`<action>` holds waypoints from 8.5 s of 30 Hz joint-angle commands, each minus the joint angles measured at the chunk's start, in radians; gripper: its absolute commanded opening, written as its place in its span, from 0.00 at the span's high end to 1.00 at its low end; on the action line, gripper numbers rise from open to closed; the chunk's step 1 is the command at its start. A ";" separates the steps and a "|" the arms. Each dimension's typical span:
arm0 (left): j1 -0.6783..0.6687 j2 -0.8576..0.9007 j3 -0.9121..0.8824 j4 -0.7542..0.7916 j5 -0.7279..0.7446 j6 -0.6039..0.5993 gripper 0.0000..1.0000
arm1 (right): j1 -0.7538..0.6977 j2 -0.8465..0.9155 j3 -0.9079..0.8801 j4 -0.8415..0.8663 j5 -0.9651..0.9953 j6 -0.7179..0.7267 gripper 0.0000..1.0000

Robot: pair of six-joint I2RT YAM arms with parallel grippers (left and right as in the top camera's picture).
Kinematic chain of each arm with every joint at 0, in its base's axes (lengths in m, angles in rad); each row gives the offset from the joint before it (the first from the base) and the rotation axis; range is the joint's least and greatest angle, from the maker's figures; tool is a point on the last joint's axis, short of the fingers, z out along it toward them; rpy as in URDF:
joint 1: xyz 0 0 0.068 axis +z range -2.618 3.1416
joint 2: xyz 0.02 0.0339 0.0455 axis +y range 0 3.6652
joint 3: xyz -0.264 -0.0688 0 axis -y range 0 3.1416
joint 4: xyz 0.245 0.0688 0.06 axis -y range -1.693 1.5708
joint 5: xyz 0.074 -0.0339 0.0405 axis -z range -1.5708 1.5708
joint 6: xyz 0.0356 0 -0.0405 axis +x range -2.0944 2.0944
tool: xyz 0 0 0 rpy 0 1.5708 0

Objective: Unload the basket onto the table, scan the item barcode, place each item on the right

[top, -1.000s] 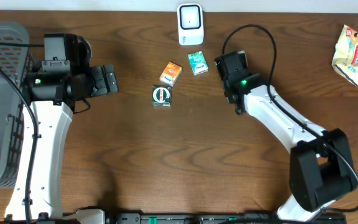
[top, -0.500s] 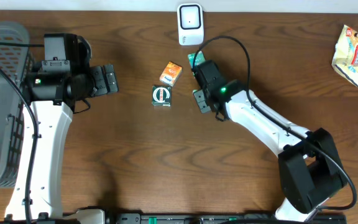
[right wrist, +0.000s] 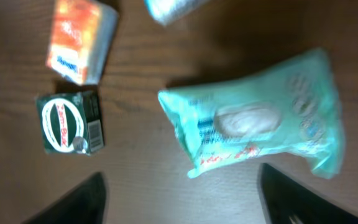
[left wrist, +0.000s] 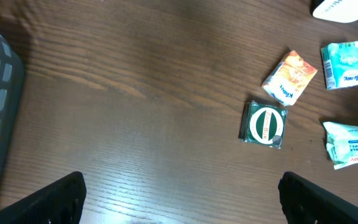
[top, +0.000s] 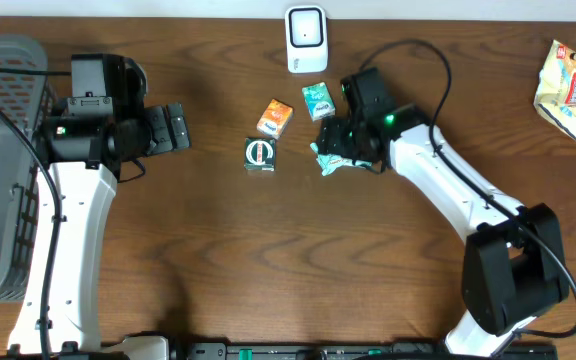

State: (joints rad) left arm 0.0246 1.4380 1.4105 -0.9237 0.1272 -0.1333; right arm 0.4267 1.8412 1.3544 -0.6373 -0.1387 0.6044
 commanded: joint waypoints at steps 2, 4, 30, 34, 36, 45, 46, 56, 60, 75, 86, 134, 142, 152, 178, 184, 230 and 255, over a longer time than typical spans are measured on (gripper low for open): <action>0.003 0.000 0.002 -0.003 -0.009 0.002 0.02 | 0.002 0.005 -0.082 0.021 -0.051 0.285 0.22; 0.003 0.000 0.002 -0.003 -0.009 0.002 0.02 | 0.001 0.005 -0.101 0.031 -0.049 0.380 0.19; 0.003 0.000 0.002 -0.003 -0.009 0.002 0.02 | 0.007 0.145 -0.304 0.540 0.079 0.628 0.76; 0.003 -0.001 0.002 -0.003 -0.009 0.002 0.02 | 0.002 0.146 -0.300 0.574 0.075 0.366 0.99; 0.003 -0.001 0.002 -0.003 -0.009 0.002 0.02 | -0.002 0.135 -0.295 0.574 0.066 0.262 0.98; 0.003 0.000 0.002 -0.003 -0.009 0.002 0.03 | -0.064 -0.062 -0.275 0.573 -0.047 -0.008 0.98; 0.003 0.000 0.002 -0.003 -0.009 0.002 0.03 | -0.067 -0.079 -0.275 0.573 -0.056 -0.008 0.98; 0.003 -0.001 0.002 -0.003 -0.009 0.002 0.02 | -0.058 -0.144 -0.275 0.621 -0.340 -0.304 0.99; 0.003 -0.001 0.002 -0.003 -0.009 0.002 0.02 | -0.061 -0.143 -0.271 0.611 -0.362 -0.325 0.99; 0.003 -0.001 0.002 -0.003 -0.009 0.002 0.03 | -0.109 0.306 0.599 0.016 -0.404 -0.555 0.99; 0.003 0.000 0.002 -0.003 -0.009 0.002 0.02 | -0.179 0.613 0.893 0.043 -0.572 -0.499 0.99; 0.003 -0.001 0.002 -0.003 -0.009 0.002 0.02 | -0.718 0.676 1.180 -0.603 -0.093 -0.650 0.99; 0.003 -0.001 0.002 -0.003 -0.009 0.002 0.02 | -0.881 0.676 1.180 -0.695 -0.001 -0.654 0.01; 0.003 0.000 0.002 -0.003 -0.009 0.002 0.02 | -0.821 0.676 1.180 -0.700 -0.491 -0.654 0.01; 0.003 -0.001 0.002 -0.003 -0.009 0.002 0.02 | -0.153 0.681 0.991 -0.374 -0.177 -0.597 0.15; 0.003 -0.001 0.002 -0.003 -0.009 0.002 0.02 | -0.179 0.681 0.873 -0.233 -0.283 -0.492 0.31; 0.003 -0.001 0.002 -0.003 -0.009 0.002 0.02 | -0.394 0.595 0.740 -0.383 -1.424 -0.745 0.99; 0.003 -0.001 0.002 -0.003 -0.009 0.002 0.03 | -0.220 0.591 0.745 -0.325 -0.610 -0.637 0.99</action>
State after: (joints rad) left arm 0.0246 1.4380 1.4105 -0.9237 0.1272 -0.1333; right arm 0.1459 2.4729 2.0956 -0.9554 -1.2346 -0.0944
